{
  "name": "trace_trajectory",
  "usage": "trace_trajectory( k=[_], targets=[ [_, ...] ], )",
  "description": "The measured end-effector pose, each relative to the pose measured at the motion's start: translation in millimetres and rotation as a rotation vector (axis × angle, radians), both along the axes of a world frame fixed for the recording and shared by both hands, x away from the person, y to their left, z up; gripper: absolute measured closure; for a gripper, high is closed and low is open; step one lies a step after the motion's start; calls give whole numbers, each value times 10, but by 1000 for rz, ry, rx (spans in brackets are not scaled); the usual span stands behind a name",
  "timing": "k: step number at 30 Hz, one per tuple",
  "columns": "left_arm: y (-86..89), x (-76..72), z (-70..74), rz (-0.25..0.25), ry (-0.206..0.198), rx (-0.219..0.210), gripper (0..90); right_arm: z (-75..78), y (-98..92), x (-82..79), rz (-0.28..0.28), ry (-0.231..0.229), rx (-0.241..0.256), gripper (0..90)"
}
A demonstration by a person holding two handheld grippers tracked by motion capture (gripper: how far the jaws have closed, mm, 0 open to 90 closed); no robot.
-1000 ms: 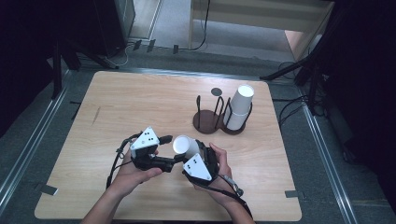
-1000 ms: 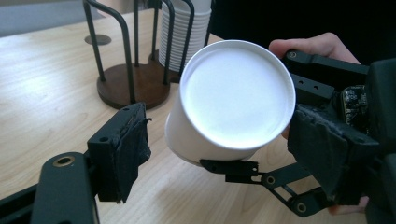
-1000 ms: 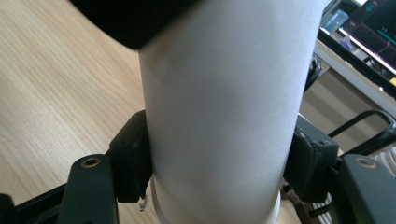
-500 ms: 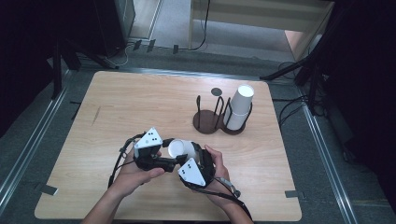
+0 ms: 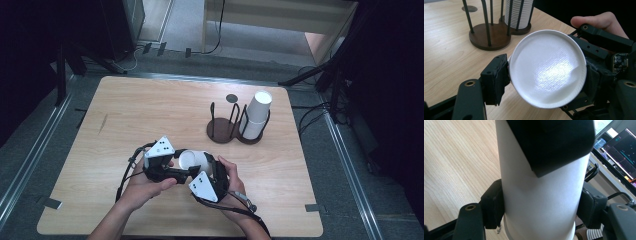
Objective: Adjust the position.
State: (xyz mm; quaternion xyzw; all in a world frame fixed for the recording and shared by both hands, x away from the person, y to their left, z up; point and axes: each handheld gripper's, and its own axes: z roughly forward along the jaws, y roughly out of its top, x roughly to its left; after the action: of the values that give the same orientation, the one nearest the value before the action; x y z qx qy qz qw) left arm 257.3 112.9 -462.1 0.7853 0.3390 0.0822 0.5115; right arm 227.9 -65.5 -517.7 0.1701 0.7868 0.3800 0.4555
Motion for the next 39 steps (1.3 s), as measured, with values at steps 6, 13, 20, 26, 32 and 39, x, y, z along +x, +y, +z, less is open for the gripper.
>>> trace_trajectory(
  k=[6, 13, 20, 26, 32, 39],
  targets=[
    [7, -3, 0, 0, -14, -3, 317, -1, -6, 9, 3, -1, -1, 277],
    [30, 2, 0, -11, -21, -29, 342, 15, -32, 27, 13, 9, 12, 199],
    [110, 5, 11, 18, -66, -58, 345, 43, -78, 50, 0, 16, 38, 149],
    [208, 1, 20, 106, -149, -103, 345, 96, -143, 75, -11, 9, 57, 148],
    [274, -19, 24, 172, -258, -162, 345, 149, -214, 104, -36, 6, 86, 148],
    [321, 4, -12, 198, -345, -213, 346, 178, -238, 115, -67, 9, 106, 149]
  ],
)
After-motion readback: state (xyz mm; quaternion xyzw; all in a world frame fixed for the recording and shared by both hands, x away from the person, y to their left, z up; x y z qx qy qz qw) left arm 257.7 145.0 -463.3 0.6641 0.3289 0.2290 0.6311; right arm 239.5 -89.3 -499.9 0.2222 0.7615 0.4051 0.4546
